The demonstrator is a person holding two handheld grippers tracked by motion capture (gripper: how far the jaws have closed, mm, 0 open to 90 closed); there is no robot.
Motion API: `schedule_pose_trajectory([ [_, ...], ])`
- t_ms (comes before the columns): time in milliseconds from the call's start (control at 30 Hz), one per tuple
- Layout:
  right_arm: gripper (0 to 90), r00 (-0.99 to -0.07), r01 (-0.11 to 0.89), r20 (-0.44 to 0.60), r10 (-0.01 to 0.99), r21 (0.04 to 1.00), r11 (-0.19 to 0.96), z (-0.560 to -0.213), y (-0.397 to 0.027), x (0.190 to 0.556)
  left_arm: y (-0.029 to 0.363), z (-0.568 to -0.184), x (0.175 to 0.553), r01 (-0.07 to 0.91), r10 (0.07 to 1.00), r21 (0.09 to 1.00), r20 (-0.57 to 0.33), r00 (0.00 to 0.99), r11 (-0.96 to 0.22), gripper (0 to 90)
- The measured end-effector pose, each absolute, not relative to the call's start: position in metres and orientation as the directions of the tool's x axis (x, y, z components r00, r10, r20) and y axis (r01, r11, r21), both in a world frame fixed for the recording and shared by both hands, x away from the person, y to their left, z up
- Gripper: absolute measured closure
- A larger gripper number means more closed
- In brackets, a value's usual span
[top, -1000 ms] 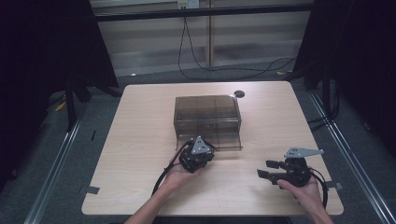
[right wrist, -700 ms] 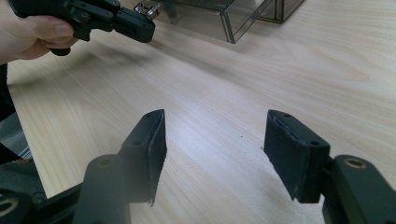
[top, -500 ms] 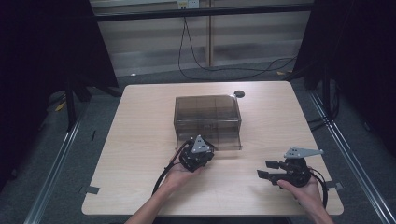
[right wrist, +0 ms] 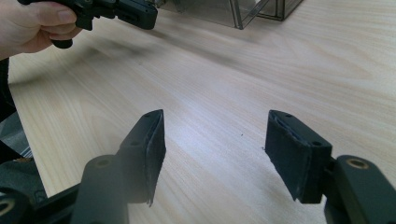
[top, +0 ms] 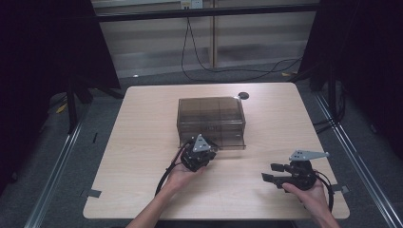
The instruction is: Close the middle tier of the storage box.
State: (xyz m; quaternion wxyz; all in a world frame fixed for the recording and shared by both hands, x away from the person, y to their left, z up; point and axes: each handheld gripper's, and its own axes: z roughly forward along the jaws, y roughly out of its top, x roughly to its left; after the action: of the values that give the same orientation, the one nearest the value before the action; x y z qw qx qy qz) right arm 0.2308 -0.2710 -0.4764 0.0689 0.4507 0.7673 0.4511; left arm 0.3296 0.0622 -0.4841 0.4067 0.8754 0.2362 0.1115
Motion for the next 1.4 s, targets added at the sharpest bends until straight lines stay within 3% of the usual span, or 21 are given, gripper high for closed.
schedule_pose_trajectory([
  [1400,37.3,-0.586,0.636,0.302,0.752,0.746,0.196,-0.477,-0.271,0.232,0.063,-0.472,0.35,0.328,0.536,0.779,0.012,0.844,-0.534,90.0],
])
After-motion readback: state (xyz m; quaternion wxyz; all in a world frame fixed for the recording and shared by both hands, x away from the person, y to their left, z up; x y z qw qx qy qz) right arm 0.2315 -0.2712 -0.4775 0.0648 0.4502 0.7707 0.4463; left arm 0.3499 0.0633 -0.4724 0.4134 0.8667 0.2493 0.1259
